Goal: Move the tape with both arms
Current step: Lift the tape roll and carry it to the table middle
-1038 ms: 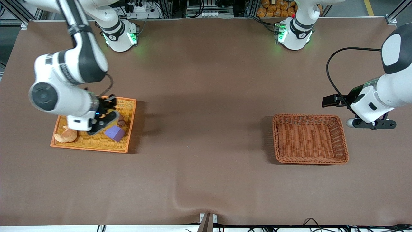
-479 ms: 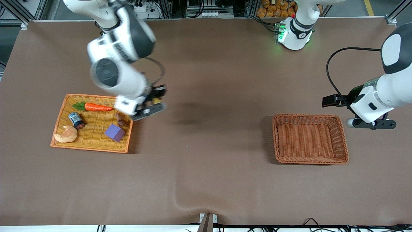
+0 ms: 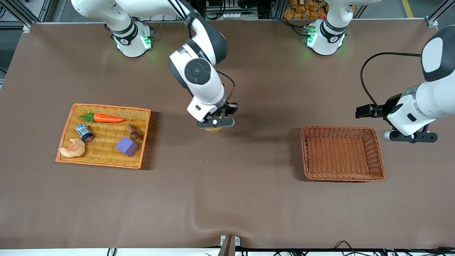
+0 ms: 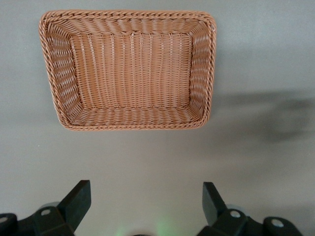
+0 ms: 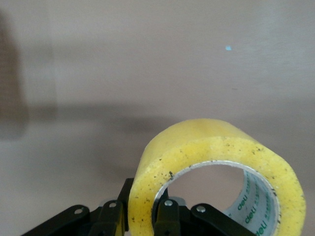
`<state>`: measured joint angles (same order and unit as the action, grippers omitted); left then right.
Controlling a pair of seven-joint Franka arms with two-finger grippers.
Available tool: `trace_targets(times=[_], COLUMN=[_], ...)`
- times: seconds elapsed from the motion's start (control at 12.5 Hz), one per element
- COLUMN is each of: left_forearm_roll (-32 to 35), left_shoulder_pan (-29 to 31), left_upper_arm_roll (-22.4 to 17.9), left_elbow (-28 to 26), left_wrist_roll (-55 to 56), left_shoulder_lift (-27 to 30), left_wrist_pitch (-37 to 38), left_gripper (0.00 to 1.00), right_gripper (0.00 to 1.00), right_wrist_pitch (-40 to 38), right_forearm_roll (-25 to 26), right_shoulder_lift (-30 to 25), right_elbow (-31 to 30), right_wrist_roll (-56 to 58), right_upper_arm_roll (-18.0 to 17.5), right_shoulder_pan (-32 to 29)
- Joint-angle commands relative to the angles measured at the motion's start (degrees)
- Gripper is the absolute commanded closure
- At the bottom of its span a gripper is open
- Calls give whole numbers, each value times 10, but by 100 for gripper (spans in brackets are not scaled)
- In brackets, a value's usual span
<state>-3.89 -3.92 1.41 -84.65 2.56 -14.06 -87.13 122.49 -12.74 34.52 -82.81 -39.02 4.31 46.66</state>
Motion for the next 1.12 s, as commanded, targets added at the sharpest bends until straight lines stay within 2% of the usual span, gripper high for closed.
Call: trace_targets(times=[0.0,0.16,0.32,0.64,0.72,0.8,0.88,1.04], left_forearm_roll=[-11,-11,-11,-11,-11,-11,-12,-12], left_shoulder_pan=[1,2,2,2,2,2,2,4], left_upper_arm_roll=[0,0,0,0,0,0,0,0], left_elbow=[4,4,4,4,4,4,4,4], left_wrist_roll=[7,7,7,7,6,6,6,5], left_shoulder_lift=[3,3,3,2,3,2,2,3], left_wrist_pitch=[9,9,9,9,9,9,9,9], left_gripper=[0,0,0,0,0,0,0,0], right_gripper=[100,100,100,100,94,81,57,24], right_wrist_pitch=[37,47,97,109,110,110,110,105], right_forearm_roll=[-11,-11,-11,-11,-11,-11,-11,-11], right_shoulder_lift=[77,129,173,195,197,199,200,190], right_elbow=[76,117,142,143,143,143,143,143], right_wrist_roll=[-81,-106,-128,-131,-134,-135,-137,-171], right_upper_arm_roll=[8,8,8,4,4,4,4,4], right_shoulder_pan=[52,71,82,89,89,88,88,82])
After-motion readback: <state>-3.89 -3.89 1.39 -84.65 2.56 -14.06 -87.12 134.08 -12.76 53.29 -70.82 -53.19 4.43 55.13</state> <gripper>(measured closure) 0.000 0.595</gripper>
